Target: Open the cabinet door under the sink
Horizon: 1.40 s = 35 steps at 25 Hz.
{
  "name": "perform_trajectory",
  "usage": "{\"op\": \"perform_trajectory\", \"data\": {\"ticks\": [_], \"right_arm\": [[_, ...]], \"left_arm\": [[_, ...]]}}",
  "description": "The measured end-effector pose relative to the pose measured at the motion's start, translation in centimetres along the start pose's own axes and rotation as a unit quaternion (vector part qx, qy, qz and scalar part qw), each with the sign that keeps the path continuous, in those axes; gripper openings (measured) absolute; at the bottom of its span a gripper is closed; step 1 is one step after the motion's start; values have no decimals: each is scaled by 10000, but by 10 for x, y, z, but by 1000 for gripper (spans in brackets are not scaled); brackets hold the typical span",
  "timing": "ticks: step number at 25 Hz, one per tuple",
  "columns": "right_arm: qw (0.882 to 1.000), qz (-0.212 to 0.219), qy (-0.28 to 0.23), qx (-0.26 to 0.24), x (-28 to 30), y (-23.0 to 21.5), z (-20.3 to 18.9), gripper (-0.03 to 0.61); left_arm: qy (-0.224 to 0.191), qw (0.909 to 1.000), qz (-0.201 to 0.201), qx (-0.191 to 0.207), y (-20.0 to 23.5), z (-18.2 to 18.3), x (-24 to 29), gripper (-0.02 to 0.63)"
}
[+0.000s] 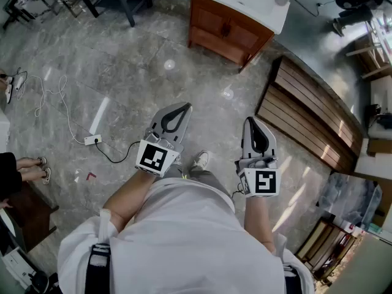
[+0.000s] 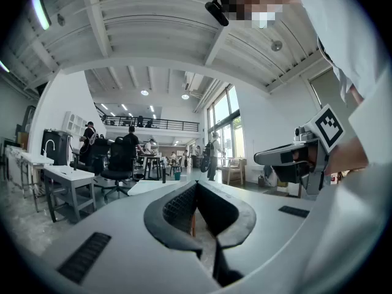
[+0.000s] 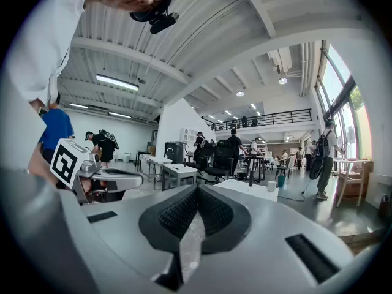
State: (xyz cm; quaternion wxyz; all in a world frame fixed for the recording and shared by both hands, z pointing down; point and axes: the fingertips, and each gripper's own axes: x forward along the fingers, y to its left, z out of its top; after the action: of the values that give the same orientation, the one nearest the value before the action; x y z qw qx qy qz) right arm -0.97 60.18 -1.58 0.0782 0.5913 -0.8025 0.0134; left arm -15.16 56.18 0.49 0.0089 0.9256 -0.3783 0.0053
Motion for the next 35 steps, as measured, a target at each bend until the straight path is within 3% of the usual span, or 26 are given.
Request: {"op": "perform_trajectory", "data": {"ticks": [11, 26, 35], "right_arm": [[9998, 25, -147, 131, 4, -24, 1, 32], [9996, 198, -137, 178, -5, -117, -33, 32], [9993, 294, -159, 141, 56, -138, -31, 32]], "left_arm": [[99, 9999, 75, -57, -9, -6, 19, 12], [204, 9993, 322, 26, -54, -16, 98, 14], [319, 9984, 470, -46, -3, -41, 144, 14]]}}
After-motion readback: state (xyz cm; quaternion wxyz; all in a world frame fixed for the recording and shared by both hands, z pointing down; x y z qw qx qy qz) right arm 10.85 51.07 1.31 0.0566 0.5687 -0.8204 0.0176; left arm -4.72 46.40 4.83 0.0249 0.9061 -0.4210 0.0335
